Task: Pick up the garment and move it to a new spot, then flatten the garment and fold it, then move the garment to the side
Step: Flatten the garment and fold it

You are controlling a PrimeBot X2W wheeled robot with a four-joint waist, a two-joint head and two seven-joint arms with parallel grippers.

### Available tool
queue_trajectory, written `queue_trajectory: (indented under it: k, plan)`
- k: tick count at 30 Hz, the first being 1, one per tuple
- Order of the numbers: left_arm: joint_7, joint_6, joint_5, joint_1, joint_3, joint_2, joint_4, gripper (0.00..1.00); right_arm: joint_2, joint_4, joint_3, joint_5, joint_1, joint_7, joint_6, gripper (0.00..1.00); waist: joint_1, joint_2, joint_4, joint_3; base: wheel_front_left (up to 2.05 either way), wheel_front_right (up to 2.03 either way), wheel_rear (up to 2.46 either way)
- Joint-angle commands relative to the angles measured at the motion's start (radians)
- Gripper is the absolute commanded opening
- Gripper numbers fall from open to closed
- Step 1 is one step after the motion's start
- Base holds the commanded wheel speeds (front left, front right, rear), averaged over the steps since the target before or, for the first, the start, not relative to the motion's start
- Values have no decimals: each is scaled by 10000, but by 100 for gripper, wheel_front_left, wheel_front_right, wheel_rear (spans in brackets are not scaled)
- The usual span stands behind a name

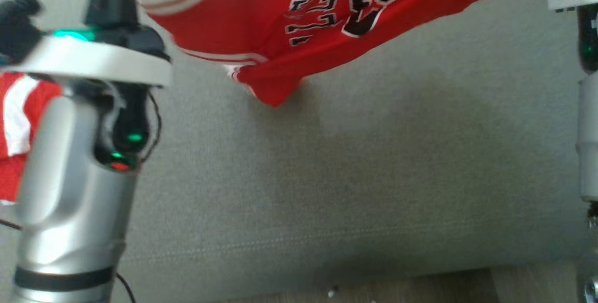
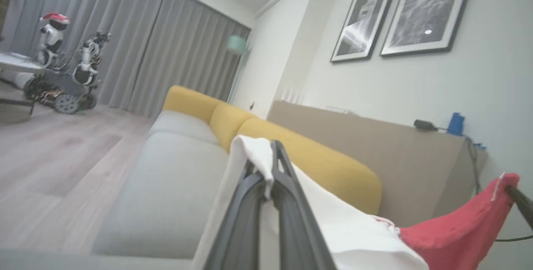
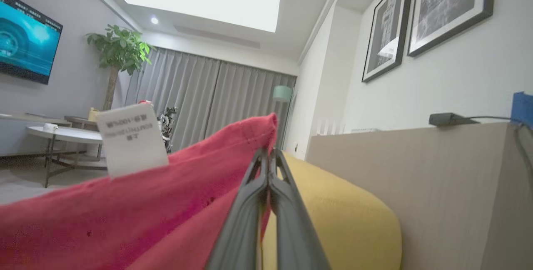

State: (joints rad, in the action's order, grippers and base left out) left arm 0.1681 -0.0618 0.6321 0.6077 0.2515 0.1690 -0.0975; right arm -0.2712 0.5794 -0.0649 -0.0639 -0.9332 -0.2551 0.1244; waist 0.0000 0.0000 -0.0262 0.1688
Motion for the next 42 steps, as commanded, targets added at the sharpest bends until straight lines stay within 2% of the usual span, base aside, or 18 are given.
queue_trajectory:
  k: [1, 8, 14, 21, 22, 25, 29, 33, 37, 42]
  plan:
    - [-133, -86, 92, 598, -490, 419, 627, 0, -33, -511, -202, 131, 2, -64, 63, 0, 0, 0, -164, -638, 0, 0, 0]
    - [-980, -612, 415, 689, -1018, 829, 2399, 0, -153, -1552, -545, 426, 350, -49, 63, 0, 0, 0, -260, -1648, 0, 0, 0]
    - [-1629, -1126, 541, 711, -1343, 1078, 3817, 0, -373, -2664, -586, 592, 709, 399, 63, 0, 0, 0, -310, -1986, 0, 0, 0]
    - [-2273, -1614, 525, 775, -1592, 1374, 5159, 0, -619, -4747, -303, 868, 1564, 1427, 63, 0, 0, 0, -304, -1940, 0, 0, 0]
    - [-2462, -1706, 501, 837, -1615, 1471, 5449, 0, -627, -5367, -134, 885, 1854, 1820, 63, 0, 0, 0, -305, -1793, 0, 0, 0]
    - [-2822, -1815, 431, 917, -1557, 1651, 5614, 0, -590, -6146, 114, 873, 2196, 2379, 63, 0, 0, 0, -329, -1380, 0, 0, 0]
    - [-3291, -1851, 239, 1089, -1306, 1910, 5332, 0, -474, -6638, 478, 875, 2362, 3060, 63, 0, 0, 0, -395, -412, 0, 0, 0]
    - [-3594, -1660, -17, 1518, -810, 2055, 4393, 0, -287, -6350, 793, 1033, 2134, 3606, 63, 0, 0, 0, -455, 953, 0, 0, 0]
    - [-3531, -1288, -362, 2666, -292, 1987, 3036, 0, -322, -5548, 747, 1083, 1264, 3823, 63, 0, 0, 0, -488, 2694, 0, 0, 0]
    - [-2976, -750, -952, 4829, 145, 1802, 595, 0, -327, -3675, 270, 770, -653, 3661, 63, 0, 0, 0, -627, 4476, 0, 0, 0]
